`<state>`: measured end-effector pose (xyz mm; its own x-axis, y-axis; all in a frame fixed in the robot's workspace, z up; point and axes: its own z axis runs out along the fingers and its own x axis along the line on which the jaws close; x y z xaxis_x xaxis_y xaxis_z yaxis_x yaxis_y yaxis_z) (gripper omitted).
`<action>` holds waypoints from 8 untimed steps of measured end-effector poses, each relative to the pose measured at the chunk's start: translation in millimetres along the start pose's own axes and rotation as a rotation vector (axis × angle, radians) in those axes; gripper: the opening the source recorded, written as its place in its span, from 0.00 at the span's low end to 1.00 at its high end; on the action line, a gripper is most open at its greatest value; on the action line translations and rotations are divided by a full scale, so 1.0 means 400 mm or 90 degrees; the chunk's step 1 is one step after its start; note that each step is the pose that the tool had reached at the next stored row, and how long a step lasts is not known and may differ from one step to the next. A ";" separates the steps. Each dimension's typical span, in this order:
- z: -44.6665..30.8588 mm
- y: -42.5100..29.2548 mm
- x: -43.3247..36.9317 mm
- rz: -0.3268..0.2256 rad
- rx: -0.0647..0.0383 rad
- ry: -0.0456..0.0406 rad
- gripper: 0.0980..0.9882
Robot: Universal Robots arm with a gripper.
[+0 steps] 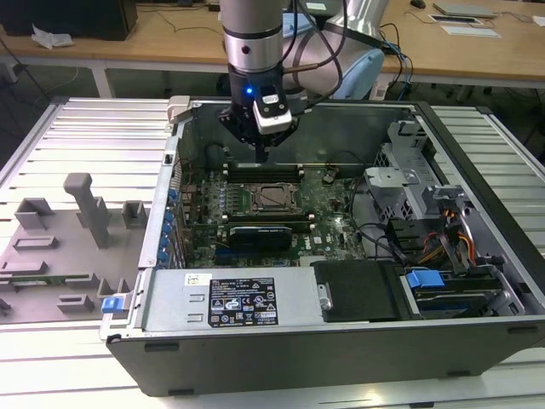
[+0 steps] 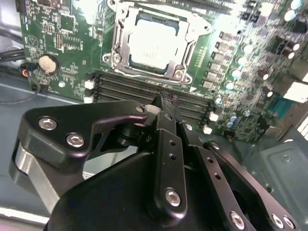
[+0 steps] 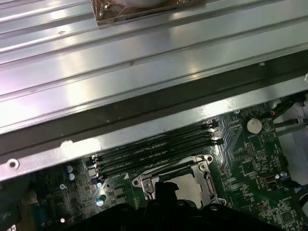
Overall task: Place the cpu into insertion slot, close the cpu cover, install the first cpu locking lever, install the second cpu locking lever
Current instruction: 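Install the first cpu locking lever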
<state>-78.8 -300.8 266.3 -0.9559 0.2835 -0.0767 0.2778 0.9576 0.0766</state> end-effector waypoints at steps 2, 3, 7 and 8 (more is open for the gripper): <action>0.000 -0.012 -0.003 -0.003 0.001 0.0015 0.01; 0.000 -0.016 -0.005 -0.004 0.001 0.0019 0.01; 0.001 -0.038 -0.011 -0.010 0.002 0.0049 0.01; 0.002 -0.039 -0.011 -0.014 0.002 0.0056 0.01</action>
<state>-78.8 -316.9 264.6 -0.9628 0.2612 -0.0696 0.2564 0.9639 0.0714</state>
